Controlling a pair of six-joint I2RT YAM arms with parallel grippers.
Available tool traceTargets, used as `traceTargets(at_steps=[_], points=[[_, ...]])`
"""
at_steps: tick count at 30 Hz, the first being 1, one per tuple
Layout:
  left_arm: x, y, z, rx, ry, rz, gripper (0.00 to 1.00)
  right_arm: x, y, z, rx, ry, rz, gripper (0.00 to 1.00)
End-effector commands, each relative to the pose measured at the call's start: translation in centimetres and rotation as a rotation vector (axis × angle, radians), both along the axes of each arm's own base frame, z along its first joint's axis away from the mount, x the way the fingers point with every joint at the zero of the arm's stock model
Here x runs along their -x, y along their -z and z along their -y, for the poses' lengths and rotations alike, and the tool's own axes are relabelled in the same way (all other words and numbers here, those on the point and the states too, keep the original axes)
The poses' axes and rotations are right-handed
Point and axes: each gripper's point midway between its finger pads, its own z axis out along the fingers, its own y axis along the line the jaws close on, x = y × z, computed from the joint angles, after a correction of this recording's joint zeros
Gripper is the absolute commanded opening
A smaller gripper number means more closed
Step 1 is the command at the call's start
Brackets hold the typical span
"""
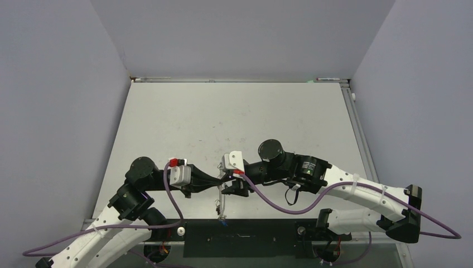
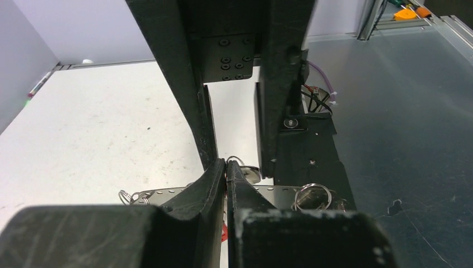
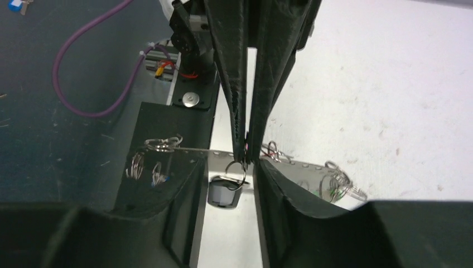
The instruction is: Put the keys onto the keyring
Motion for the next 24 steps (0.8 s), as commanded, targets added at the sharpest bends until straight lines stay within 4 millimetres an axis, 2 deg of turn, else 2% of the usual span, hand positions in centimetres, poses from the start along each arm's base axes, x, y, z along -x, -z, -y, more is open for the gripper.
traceTargets(at_steps=[1, 2, 5, 10, 13, 16, 20, 24], points=[[-0.6, -3.0, -0.4, 0.083, -0.048, 0.048, 0.0, -0.1, -6.1, -0.8, -0.217, 0.005, 0.079, 0.46], [-0.5, -3.5, -0.5, 0.107, -0.046, 0.064, 0.0, -0.2, -6.5, -0.6, -0.234, 0.018, 0.086, 0.5], [-0.2, -4.4, -0.7, 0.164, -0.029, 0.048, 0.0, -0.5, -8.3, 0.2, -0.311, 0.06, 0.111, 0.53], [0.3, -5.7, -1.2, 0.245, -0.004, 0.055, 0.0, -0.4, -10.1, 1.7, -0.411, 0.092, 0.132, 0.46], [0.6, -6.2, -1.5, 0.281, 0.005, 0.058, 0.0, -0.3, -9.8, 1.7, -0.417, 0.09, 0.117, 0.43], [0.8, -6.6, -1.8, 0.307, 0.004, 0.065, 0.0, -0.2, -8.5, 1.2, -0.391, 0.082, 0.087, 0.41], [0.8, -6.6, -2.0, 0.313, 0.0, 0.064, 0.0, -0.1, -8.4, 0.6, -0.401, 0.065, 0.078, 0.33], [0.8, -6.7, -2.1, 0.319, -0.006, 0.071, 0.0, -0.2, -8.1, 0.3, -0.395, 0.065, 0.07, 0.29]])
